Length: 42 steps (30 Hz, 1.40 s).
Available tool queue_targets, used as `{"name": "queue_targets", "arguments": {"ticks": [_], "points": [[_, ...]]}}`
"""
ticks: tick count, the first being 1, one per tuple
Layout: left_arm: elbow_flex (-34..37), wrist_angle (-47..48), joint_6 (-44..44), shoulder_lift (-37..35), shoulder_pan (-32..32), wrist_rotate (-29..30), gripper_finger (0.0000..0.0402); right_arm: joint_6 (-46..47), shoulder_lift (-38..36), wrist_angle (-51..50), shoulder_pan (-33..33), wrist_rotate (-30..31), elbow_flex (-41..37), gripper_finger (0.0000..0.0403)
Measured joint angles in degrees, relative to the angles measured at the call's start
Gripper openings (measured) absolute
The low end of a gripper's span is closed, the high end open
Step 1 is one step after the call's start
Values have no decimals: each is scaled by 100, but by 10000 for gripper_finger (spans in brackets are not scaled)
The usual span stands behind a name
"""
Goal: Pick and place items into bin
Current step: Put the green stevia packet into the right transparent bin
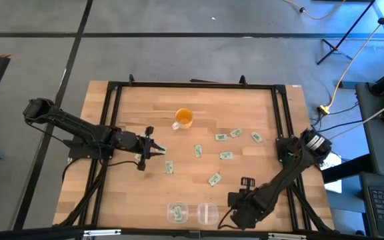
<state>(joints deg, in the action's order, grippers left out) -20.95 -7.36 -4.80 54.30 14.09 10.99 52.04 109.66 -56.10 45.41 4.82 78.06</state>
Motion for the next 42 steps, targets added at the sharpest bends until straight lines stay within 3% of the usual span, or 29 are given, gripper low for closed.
{"name": "queue_targets", "arguments": {"ticks": [10, 33, 42], "points": [[0, 82, -89, 0, 0, -11, 61, 349, 239, 97, 97, -75, 0, 113], [0, 343, -47, 0, 0, -13, 61, 20, 617, -59, 164, 161, -7, 112], [0, 339, -45, 0, 0, -13, 61, -122, 661, 127, 164, 131, -218, 69]]}}
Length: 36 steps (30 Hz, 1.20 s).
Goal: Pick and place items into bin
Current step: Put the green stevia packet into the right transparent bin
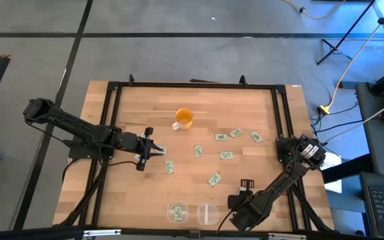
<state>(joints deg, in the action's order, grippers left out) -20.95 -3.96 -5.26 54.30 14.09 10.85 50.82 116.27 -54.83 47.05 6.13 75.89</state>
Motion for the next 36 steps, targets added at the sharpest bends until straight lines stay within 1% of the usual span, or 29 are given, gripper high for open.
{"name": "queue_targets", "arguments": {"ticks": [8, 13, 16, 18, 22, 24, 28, 31, 33, 36], "points": [[-2, -3, 4, 0, 0, 0, 61, -6, 9, 127, 0, -61, -69, 7], [-2, -5, 4, 0, 0, -2, 61, 199, 1, 103, -2, -64, -56, 5], [-2, -5, 7, 0, 0, 0, 61, 278, 44, -252, -2, -3, 209, 3], [-2, -7, 19, 0, 0, 0, 61, 289, 87, -678, -4, 237, 459, 2], [-2, -68, 18, 0, 0, -2, 61, 239, 39, -1341, -34, 1009, 1262, 2], [-2, -80, 15, 0, 0, 0, 61, 68, 50, -1484, -99, 1263, 1647, 2], [-2, -97, 13, 0, 0, -2, 61, -435, 31, -1185, -297, 1373, 2443, 1], [-2, -97, 11, 0, 0, -2, 61, -1018, 35, -601, -372, 1357, 2793, 1], [-2, -99, 5, 0, 0, -2, 61, -1375, 23, -258, -384, 1245, 2896, 1], [-2, -97, 2, 0, 0, -2, 61, -1532, 27, 30, -441, 981, 2851, 0]]}}
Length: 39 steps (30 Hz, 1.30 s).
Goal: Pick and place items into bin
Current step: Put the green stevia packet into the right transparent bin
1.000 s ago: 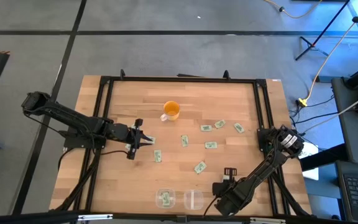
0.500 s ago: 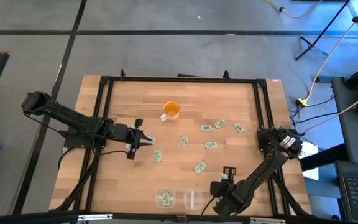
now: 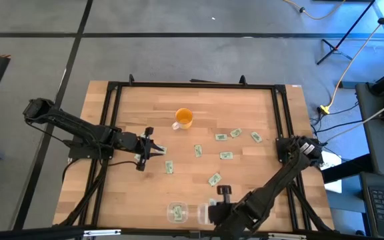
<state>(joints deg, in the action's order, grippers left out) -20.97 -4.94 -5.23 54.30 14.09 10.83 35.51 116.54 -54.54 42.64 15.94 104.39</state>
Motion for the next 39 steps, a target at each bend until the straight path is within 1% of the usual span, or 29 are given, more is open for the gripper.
{"name": "queue_targets", "arguments": {"ticks": [4, 7, 10, 22, 25, 30, 39], "points": [[0, 1, 0, 0, 0, 0, 61, -9, 3, 700, -146, -461, -286, 0], [0, 1, 0, 0, 0, 0, 61, -176, 7, 1339, -211, -660, -555, 0], [0, 1, 0, 0, 2, 0, 61, -80, 8, 1649, -240, -796, -724, 0], [0, 3, -2, 1, 5, 0, 61, 809, 6, 1764, -241, -871, -1145, 0], [0, 3, -2, 0, 6, -2, 61, 1112, 6, 2052, -241, -992, -1344, 0], [0, 1, -2, 0, 6, 0, 61, 1245, 6, 2262, -241, -1005, -1564, 0], [0, 3, 2, 0, 4, 0, 61, 1180, 6, 2307, -241, -1002, -1577, 18]]}}
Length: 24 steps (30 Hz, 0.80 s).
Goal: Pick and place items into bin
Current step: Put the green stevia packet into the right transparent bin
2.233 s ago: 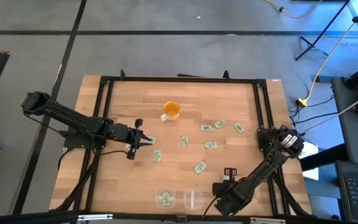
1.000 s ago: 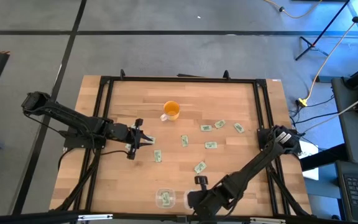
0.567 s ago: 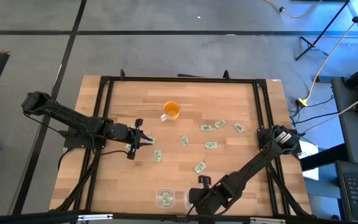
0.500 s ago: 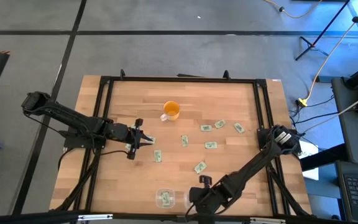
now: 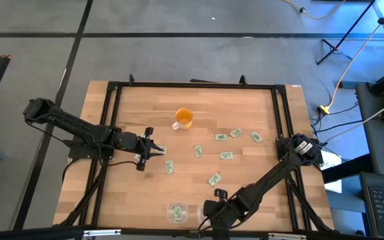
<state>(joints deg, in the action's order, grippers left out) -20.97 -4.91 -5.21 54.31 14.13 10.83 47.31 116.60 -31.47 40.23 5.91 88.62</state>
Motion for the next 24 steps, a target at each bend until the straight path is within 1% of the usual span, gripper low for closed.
{"name": "queue_targets", "arguments": {"ticks": [6, 12, 16, 18, 22, 24], "points": [[0, 0, 8, 0, 0, -2, 61, 24, 0, -4, -9, 0, 2, 29], [0, 0, 2, 0, 0, -26, 61, 13, -1, -7, -9, 0, 3, 60], [0, 0, 0, 0, 1, -26, 61, -116, -2, -281, -43, 37, 200, 76], [0, 0, 2, 0, 1, -24, 61, -102, -7, -639, -106, 107, 369, 79], [0, 0, 0, 1, 2, -24, 61, -51, -16, -1757, -225, 525, 803, 80], [0, 0, -2, 0, 1, -24, 61, 32, -22, -2362, -297, 538, 987, 80]]}}
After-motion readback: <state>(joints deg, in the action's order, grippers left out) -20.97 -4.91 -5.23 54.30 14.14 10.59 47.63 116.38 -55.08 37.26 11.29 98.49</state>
